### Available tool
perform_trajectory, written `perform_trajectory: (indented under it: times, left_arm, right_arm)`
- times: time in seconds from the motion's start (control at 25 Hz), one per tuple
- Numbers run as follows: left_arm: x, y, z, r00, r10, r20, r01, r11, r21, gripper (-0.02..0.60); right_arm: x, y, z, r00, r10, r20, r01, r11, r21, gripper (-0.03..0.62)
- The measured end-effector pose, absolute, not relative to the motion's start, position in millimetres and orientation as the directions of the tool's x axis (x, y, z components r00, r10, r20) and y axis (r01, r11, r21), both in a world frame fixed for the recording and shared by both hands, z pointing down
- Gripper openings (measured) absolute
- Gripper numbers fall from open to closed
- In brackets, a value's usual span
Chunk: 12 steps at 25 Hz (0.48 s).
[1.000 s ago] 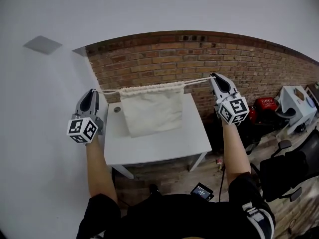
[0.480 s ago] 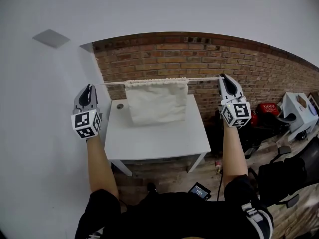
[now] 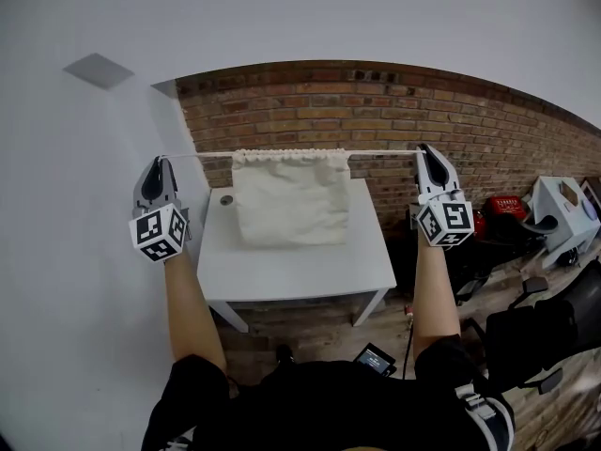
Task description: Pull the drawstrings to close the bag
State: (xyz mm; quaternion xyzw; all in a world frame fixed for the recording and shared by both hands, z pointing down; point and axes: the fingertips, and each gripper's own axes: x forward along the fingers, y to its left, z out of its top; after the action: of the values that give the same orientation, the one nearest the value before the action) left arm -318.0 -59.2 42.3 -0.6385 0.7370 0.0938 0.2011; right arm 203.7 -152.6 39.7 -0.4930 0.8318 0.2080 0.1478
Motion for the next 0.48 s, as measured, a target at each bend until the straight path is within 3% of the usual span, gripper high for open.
perform_trajectory:
  times: [0.48]
  left_arm:
    - [-329, -44, 31, -0.127, -0.854, -0.504, -0.990, 0.137, 0.017, 0.044]
  right_arm:
    - [217, -151, 40, -0.456, -0.758, -0.466, -0.882, 0.456, 0.122, 0.038]
